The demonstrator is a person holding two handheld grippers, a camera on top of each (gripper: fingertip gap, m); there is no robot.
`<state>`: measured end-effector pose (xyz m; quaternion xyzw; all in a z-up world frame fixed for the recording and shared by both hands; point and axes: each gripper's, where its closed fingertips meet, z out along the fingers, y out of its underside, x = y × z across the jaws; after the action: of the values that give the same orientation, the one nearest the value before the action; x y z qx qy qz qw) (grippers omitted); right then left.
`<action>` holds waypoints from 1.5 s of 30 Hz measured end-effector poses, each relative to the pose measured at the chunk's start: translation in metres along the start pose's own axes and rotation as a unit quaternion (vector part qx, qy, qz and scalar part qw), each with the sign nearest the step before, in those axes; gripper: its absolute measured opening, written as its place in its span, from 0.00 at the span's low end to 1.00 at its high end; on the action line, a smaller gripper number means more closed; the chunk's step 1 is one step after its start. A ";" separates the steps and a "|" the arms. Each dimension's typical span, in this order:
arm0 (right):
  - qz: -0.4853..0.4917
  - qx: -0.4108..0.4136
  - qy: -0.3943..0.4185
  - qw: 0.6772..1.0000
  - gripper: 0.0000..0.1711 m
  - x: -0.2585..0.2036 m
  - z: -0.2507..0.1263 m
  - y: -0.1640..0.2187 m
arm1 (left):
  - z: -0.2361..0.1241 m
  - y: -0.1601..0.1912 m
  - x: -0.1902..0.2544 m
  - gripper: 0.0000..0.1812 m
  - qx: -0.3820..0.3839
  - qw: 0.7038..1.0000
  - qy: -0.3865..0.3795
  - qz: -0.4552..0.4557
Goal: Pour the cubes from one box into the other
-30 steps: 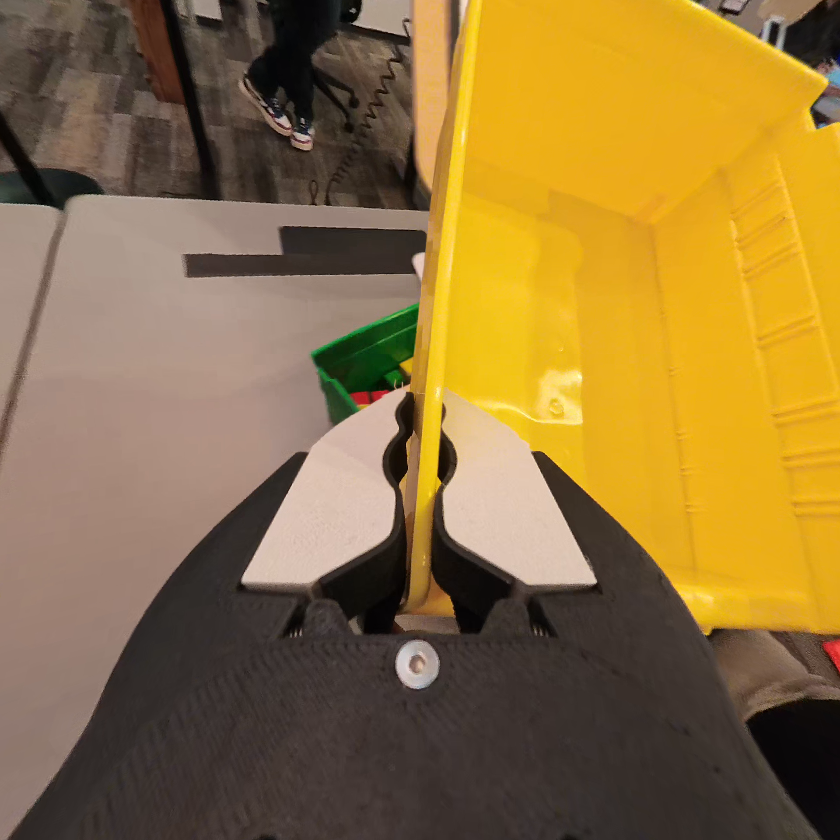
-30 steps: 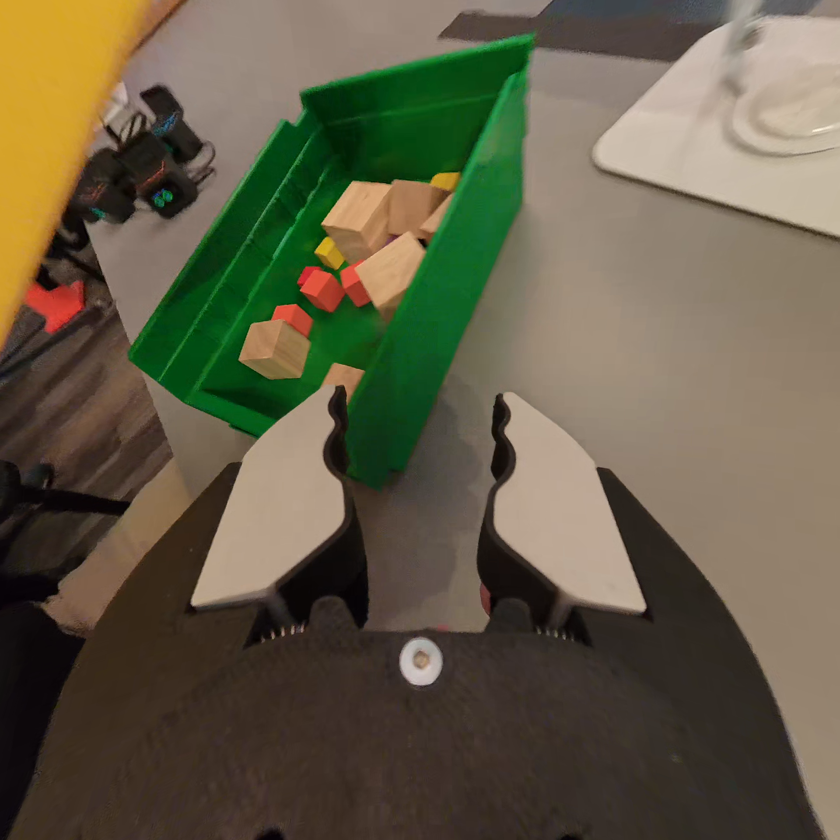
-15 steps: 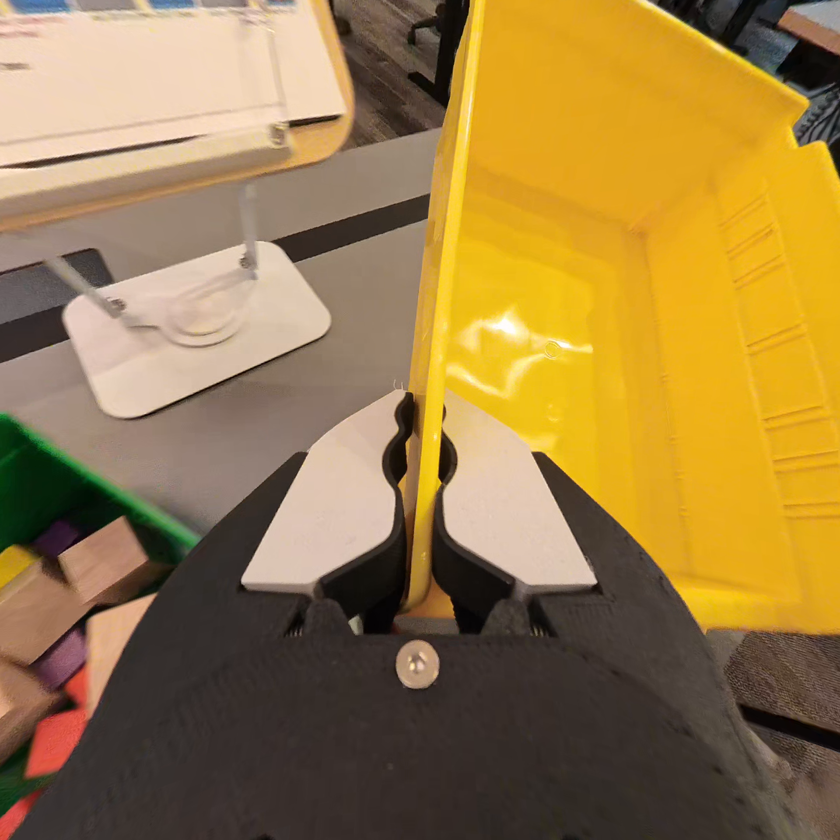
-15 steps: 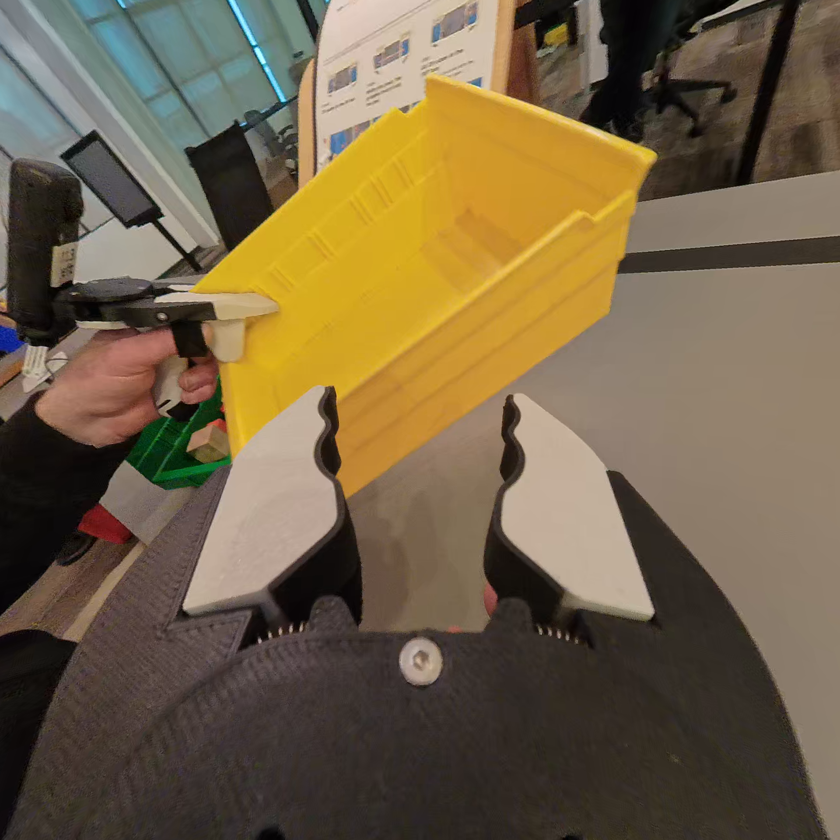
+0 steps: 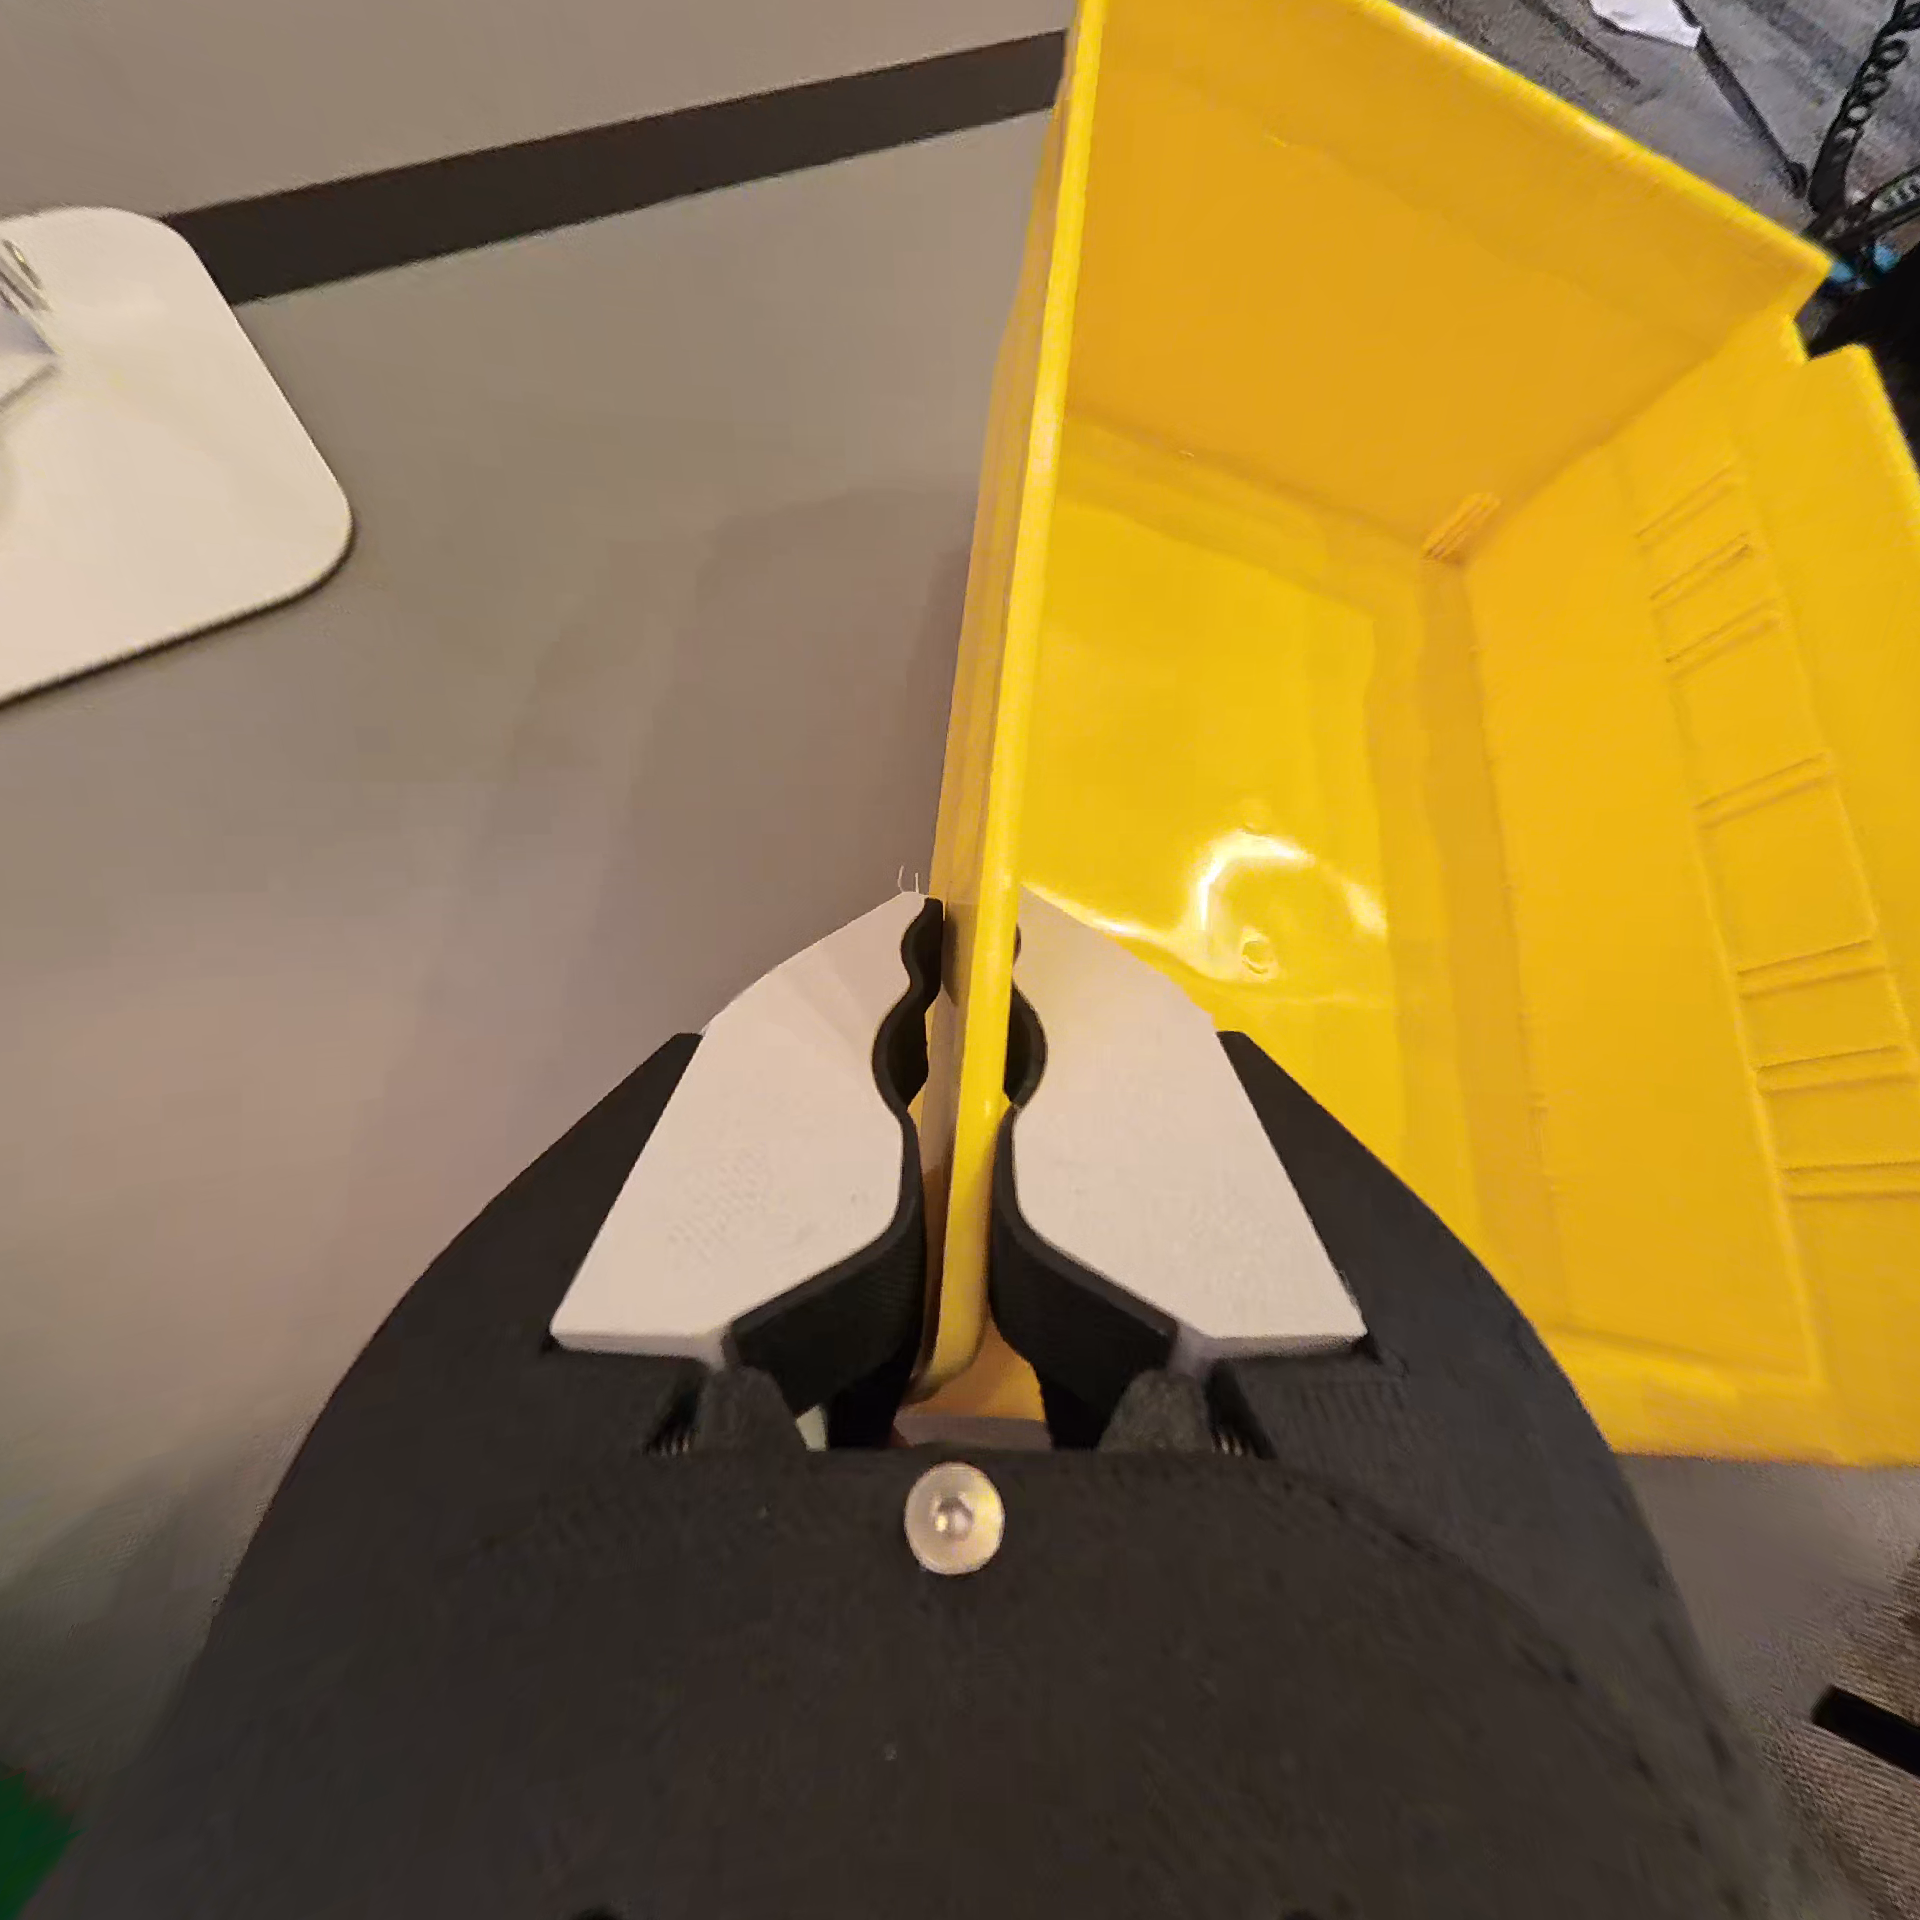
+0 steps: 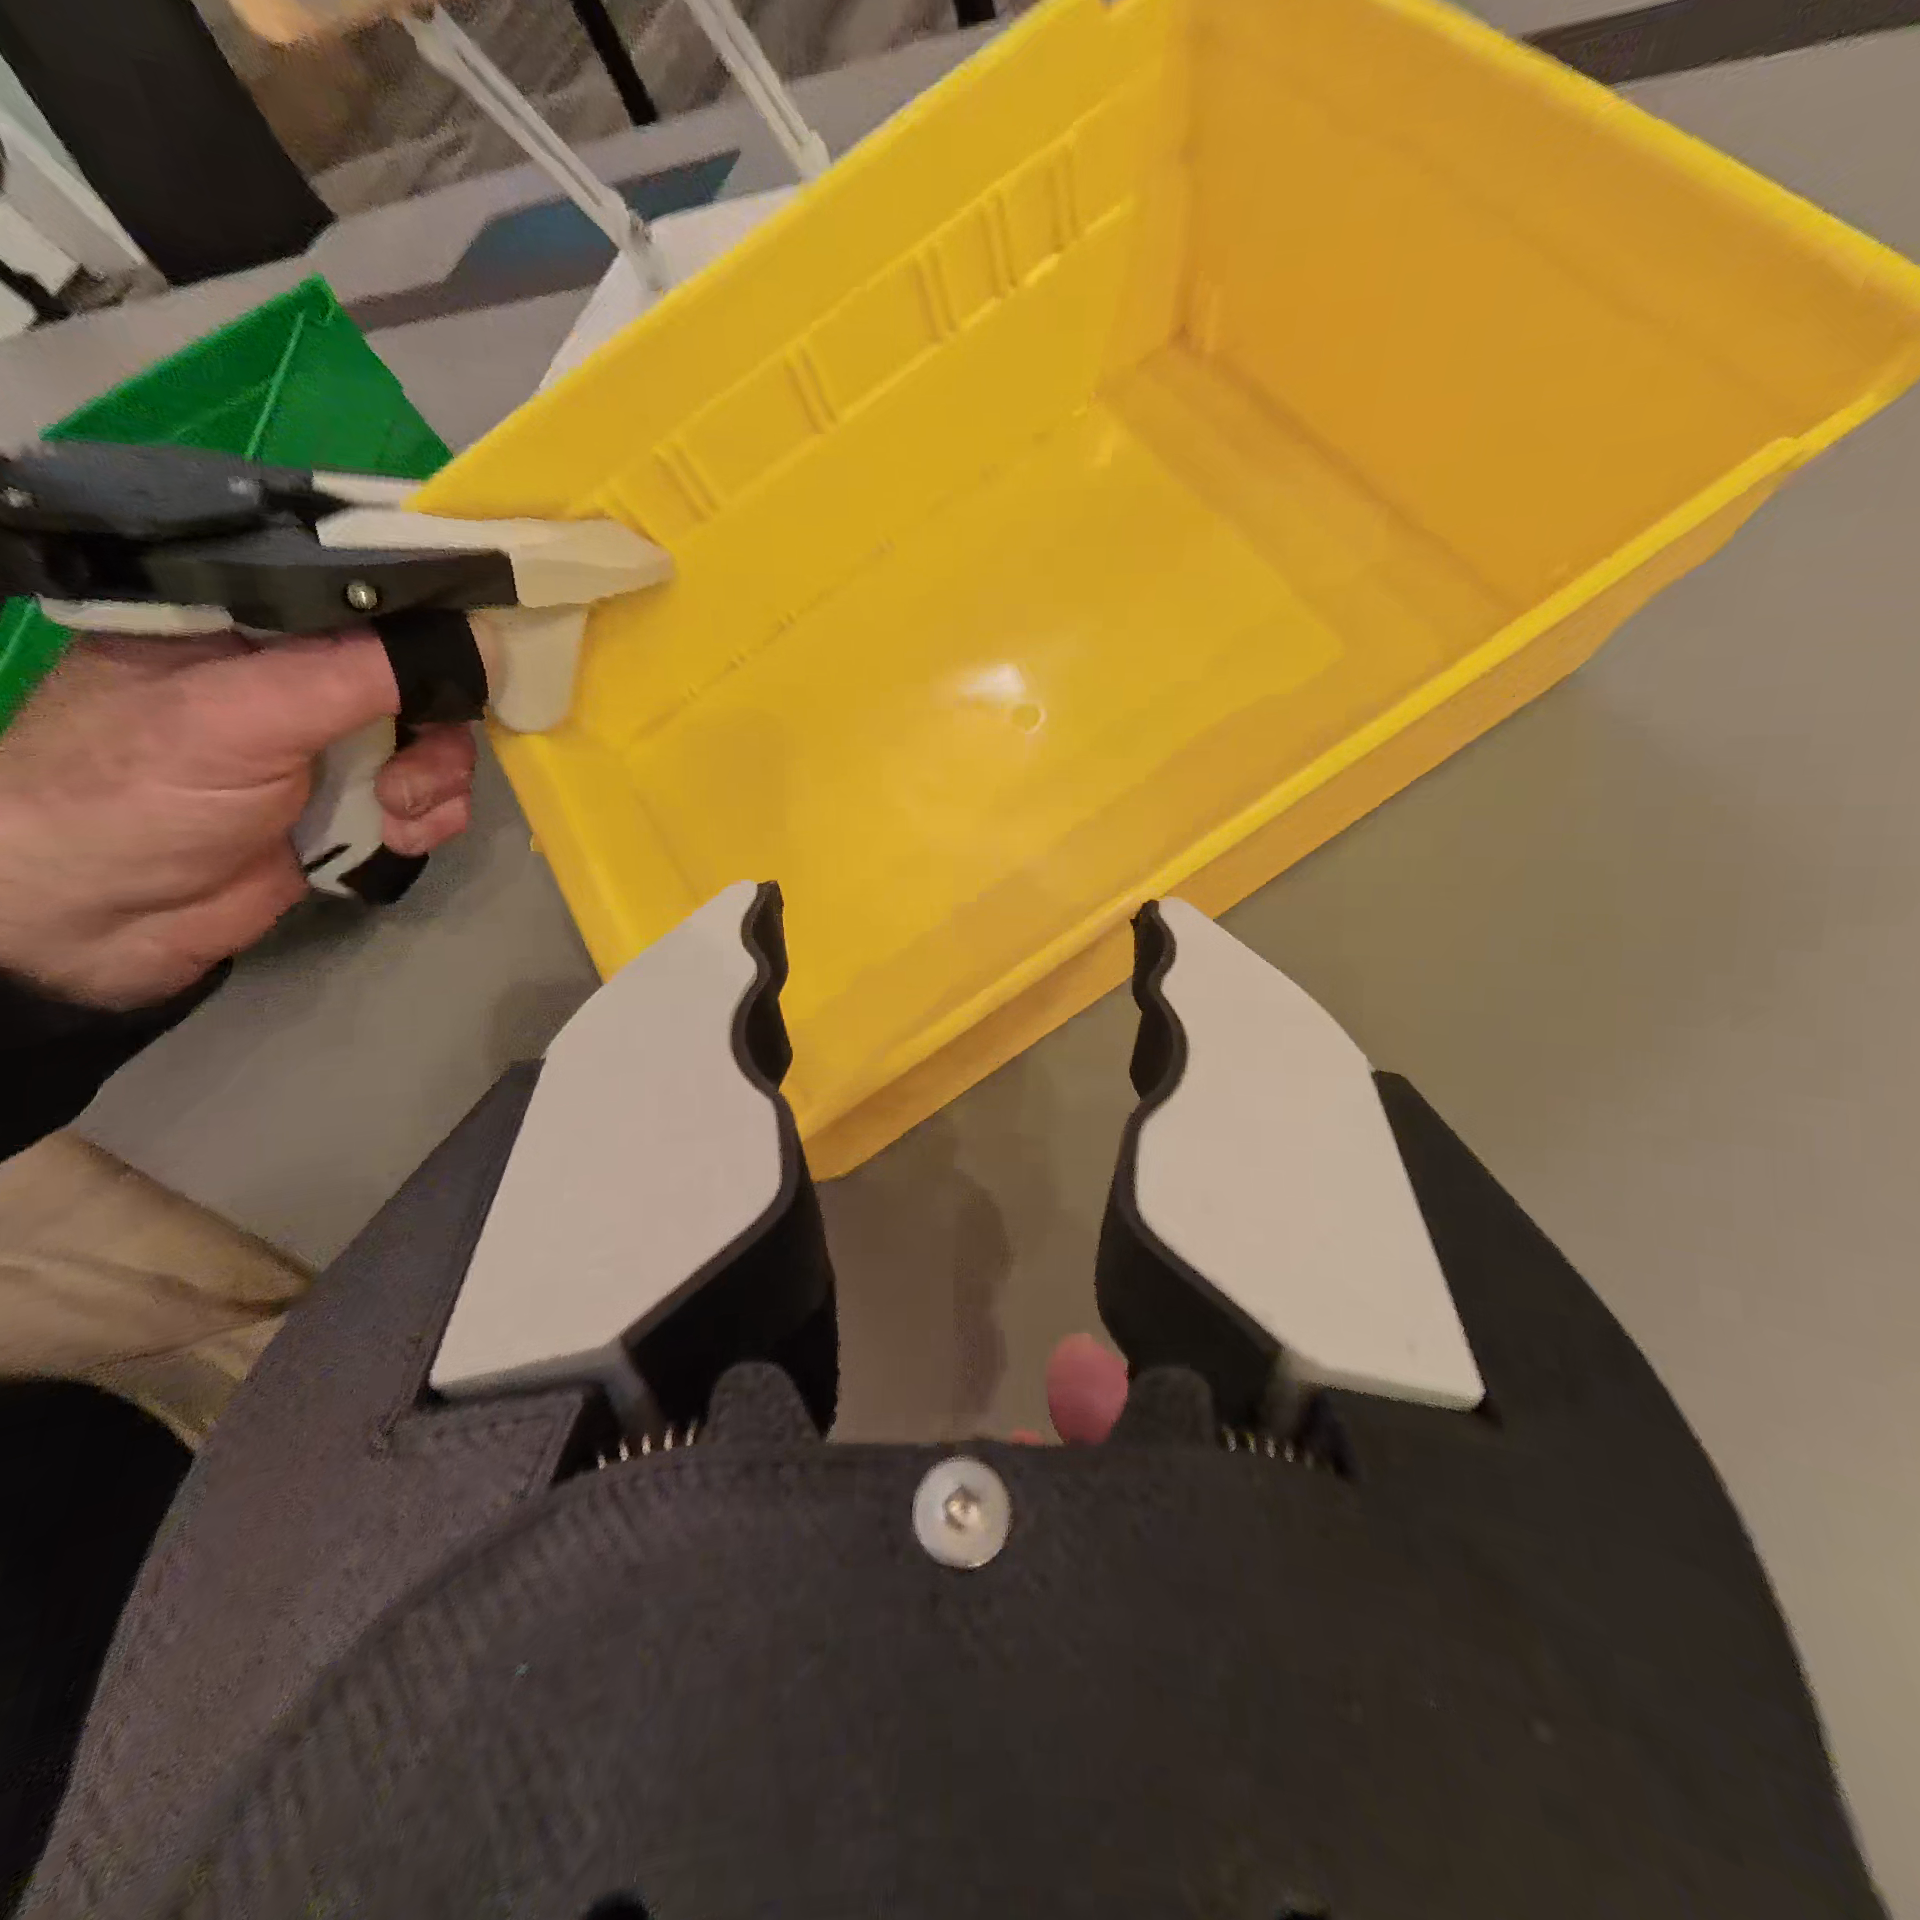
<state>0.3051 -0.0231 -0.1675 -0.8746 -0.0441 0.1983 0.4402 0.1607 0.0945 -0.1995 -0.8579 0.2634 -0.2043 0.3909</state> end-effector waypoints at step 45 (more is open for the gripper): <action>-0.111 -0.096 0.137 0.980 0.21 0.071 -0.013 0.017 | -0.013 0.029 0.087 0.29 -0.009 0.979 0.189 -0.073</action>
<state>0.3732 -0.0253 -0.1956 -0.9212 -0.0993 0.0216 0.3756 0.2127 0.0180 -0.2011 -0.8245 0.2709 -0.3882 0.3100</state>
